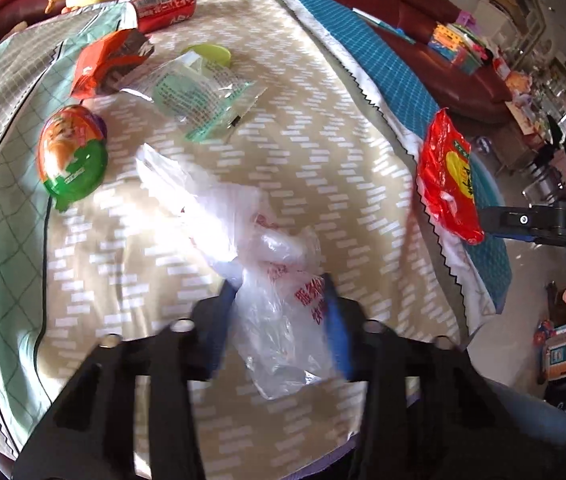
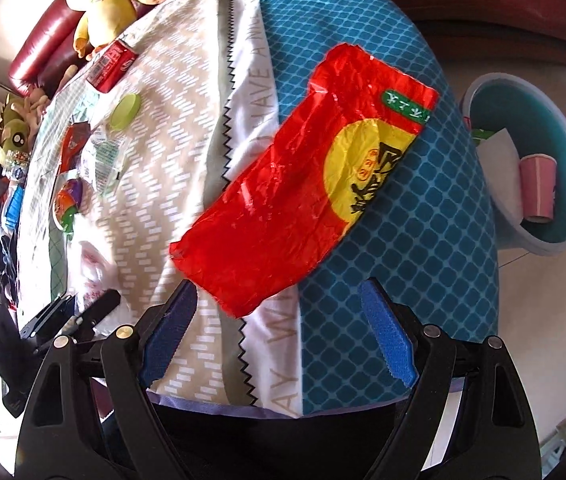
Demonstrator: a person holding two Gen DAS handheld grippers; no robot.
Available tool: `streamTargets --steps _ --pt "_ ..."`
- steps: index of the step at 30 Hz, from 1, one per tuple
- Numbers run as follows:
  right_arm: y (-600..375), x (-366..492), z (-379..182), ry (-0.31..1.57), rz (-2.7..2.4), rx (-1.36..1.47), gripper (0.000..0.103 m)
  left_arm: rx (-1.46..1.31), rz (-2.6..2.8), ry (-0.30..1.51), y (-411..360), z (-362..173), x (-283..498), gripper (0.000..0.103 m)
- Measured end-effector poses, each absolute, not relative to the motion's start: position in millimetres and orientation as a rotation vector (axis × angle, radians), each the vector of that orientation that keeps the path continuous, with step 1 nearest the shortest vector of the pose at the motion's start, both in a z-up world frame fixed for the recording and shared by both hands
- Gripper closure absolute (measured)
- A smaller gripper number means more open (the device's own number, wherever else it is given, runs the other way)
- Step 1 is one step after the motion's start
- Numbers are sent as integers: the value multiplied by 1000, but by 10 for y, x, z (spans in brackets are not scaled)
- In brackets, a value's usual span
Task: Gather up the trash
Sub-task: 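Grasp the red snack bag with the right tool while the left tool holds the plastic bag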
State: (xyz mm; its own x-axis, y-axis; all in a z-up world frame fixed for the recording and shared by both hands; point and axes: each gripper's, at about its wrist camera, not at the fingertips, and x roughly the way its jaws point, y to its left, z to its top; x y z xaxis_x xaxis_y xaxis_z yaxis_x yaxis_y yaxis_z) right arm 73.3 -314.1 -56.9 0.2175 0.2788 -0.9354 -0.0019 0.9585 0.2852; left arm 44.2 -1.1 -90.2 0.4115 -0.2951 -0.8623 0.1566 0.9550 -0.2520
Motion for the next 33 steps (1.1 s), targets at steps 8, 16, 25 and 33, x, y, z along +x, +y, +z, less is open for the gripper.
streamTargets --steps 8,16,25,33 --pt "-3301 999 -684 1340 140 300 23 -119 -382 1043 -269 -747 807 72" --pt "-3073 1215 -766 1312 153 259 39 -142 -414 1039 -332 -702 1048 71" --pt "-2893 1301 -751 1286 233 200 98 -154 -412 1056 -362 -756 1117 71" --pt "-2856 1377 -581 1235 247 169 97 -134 -438 1070 -462 -808 1178 71"
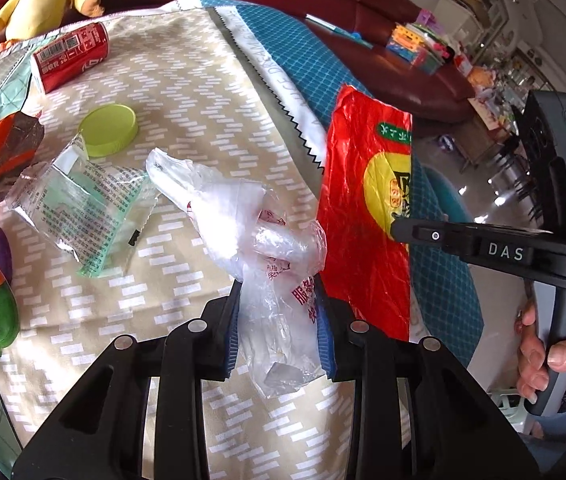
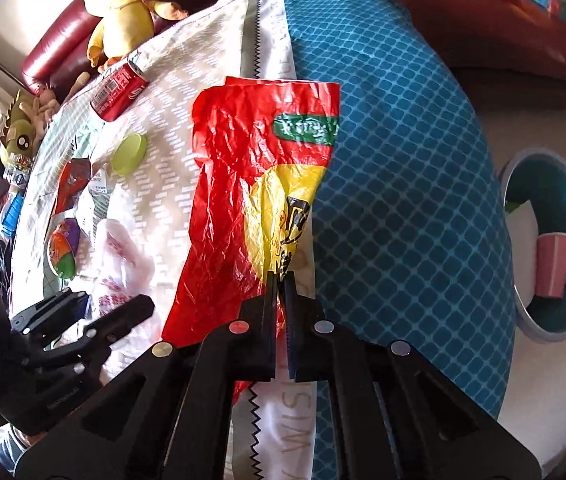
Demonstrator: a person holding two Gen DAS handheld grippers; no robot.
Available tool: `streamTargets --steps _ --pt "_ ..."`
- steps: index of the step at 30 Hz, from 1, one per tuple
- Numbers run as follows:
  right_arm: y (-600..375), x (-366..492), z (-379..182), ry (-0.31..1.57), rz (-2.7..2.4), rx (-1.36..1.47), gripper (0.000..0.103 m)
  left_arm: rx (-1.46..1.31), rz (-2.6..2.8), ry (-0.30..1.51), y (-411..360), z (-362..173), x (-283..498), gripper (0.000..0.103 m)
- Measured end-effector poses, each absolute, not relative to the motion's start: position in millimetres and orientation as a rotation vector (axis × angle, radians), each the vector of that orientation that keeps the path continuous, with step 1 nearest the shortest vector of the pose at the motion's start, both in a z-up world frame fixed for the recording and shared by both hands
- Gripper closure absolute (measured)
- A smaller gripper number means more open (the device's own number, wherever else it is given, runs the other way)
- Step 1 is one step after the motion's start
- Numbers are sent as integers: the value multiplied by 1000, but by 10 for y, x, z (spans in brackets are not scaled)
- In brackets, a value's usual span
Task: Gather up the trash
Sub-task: 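Grasp the red snack bag with the right tool while the left tool holds the plastic bag, then carry both bags over the teal bin and open both tools to drop them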
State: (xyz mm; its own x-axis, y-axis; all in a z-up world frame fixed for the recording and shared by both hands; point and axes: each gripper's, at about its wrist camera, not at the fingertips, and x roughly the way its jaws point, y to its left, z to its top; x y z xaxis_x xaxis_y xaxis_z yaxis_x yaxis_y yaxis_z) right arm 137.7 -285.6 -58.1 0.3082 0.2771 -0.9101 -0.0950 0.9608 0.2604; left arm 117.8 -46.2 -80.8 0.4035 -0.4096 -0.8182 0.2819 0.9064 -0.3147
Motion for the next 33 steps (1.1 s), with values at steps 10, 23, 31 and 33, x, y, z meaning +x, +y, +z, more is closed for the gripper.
streamTargets --steps 10,23,31,33 --pt "-2666 1574 -724 1268 248 145 57 -163 -472 1110 -476 -972 1262 71" --pt "-2740 1687 -509 1209 266 146 99 -157 -480 1093 -501 -844 1367 71" --pt "-3712 1531 3 1076 128 225 99 -39 -576 1063 -1137 -529 1559 71" --pt "-4028 1481 106 1049 74 238 99 -2 -619 1050 -1394 -448 1606 71"
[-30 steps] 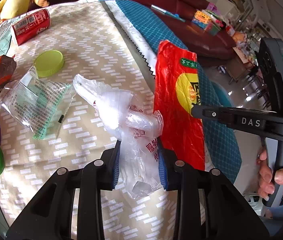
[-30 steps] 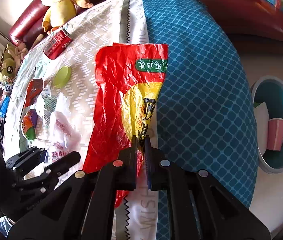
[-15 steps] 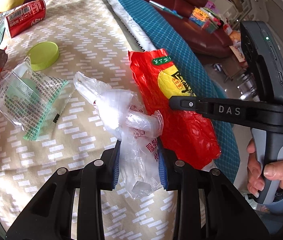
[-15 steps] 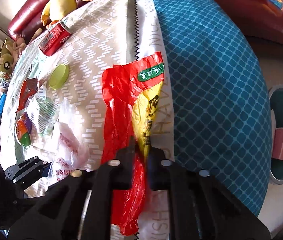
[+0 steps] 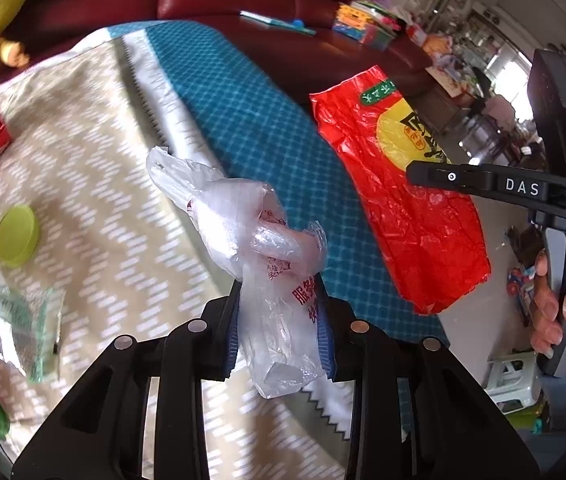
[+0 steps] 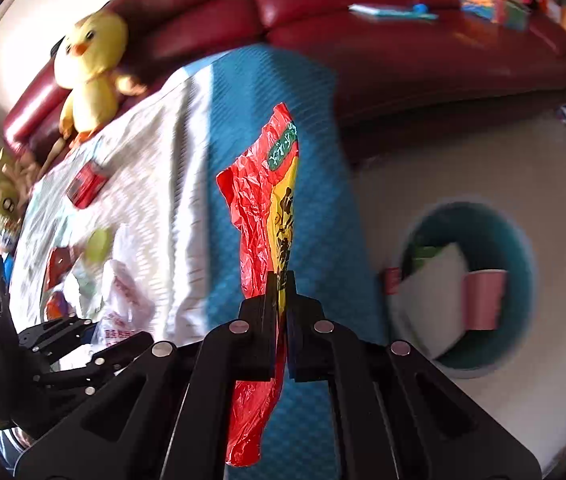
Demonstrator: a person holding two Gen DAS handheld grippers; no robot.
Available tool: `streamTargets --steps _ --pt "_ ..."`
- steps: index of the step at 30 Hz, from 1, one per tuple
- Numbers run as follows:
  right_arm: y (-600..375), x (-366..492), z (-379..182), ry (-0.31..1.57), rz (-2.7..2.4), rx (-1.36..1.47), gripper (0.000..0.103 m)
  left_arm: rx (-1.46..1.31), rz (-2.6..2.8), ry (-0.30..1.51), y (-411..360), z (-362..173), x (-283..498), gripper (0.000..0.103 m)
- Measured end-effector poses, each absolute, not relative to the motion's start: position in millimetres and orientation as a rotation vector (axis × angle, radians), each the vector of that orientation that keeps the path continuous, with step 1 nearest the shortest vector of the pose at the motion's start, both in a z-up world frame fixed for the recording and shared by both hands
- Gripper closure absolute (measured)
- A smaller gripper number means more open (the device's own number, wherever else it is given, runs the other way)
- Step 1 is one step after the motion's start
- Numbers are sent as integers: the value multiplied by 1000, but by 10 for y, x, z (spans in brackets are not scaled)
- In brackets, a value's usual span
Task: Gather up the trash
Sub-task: 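Carry both bags over the teal bin and open both tools to drop them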
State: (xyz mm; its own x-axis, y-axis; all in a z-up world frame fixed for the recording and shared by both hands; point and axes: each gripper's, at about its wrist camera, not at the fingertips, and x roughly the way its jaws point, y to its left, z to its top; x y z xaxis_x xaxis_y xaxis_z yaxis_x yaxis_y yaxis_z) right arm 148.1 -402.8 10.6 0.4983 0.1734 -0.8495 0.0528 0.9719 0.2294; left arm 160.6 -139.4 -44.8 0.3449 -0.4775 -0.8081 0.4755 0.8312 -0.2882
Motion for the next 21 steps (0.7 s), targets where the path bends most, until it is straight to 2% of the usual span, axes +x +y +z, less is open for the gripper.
streamTargets --steps 10,21 --pt "-5533 1106 221 979 -137 349 99 91 -799 1049 -2673 -323 1741 71" --pt "-6048 1093 -270 1035 -157 462 99 190 -867 1132 -3715 -635 1891 71"
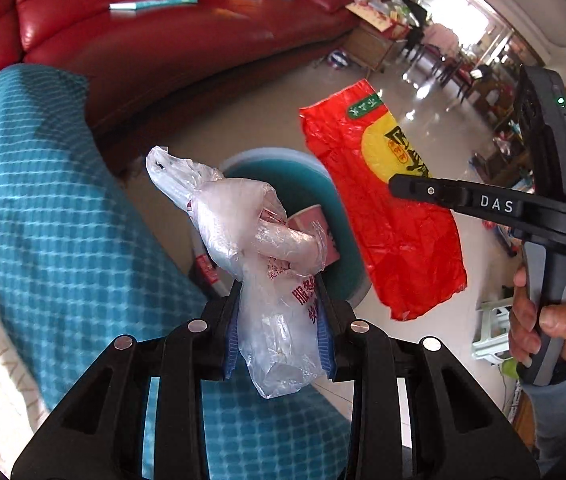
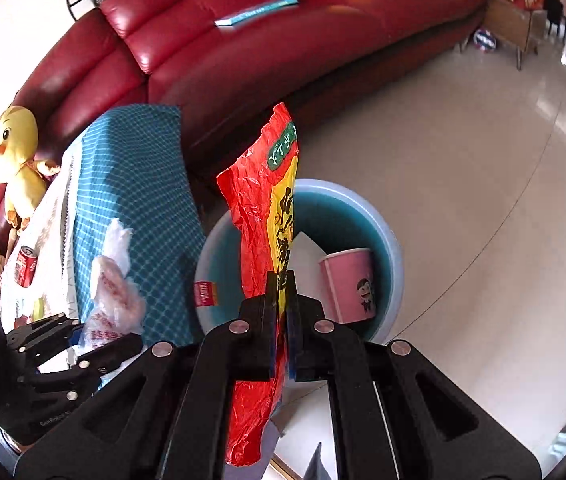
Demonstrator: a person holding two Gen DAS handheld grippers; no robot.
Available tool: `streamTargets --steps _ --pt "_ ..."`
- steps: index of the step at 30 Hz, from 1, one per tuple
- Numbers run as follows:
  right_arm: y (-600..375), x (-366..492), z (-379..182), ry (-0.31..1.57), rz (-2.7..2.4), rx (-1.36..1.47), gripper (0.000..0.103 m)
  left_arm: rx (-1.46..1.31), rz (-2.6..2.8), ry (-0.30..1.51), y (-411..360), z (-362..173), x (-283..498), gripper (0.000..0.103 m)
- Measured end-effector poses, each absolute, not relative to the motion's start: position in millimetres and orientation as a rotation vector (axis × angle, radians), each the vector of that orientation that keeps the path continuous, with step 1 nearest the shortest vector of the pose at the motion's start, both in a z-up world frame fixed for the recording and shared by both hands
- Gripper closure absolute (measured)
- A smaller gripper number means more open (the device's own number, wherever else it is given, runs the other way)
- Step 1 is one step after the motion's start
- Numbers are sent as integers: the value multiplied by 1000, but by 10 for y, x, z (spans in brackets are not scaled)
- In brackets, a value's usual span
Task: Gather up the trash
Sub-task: 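Carry both bags over the teal bin and open both tools to drop them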
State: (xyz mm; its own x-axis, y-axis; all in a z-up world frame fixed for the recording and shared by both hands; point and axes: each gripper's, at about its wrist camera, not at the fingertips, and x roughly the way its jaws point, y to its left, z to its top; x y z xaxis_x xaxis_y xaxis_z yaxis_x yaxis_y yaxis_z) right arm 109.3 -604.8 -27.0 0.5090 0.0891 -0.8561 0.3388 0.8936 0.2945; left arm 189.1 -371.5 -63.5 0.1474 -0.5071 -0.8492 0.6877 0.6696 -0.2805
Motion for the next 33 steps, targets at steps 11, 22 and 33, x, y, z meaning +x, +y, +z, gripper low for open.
streamTargets --steps 11,22,33 --pt "-6327 1168 -522 1072 -186 498 99 294 -792 1163 -4243 -998 2091 23" --pt "-6246 1413 -791 1105 -114 542 82 214 -715 1188 -3841 -1028 2208 14" --pt "-6275 1336 -738 1099 -180 512 33 196 -716 1185 -3704 -976 2110 12"
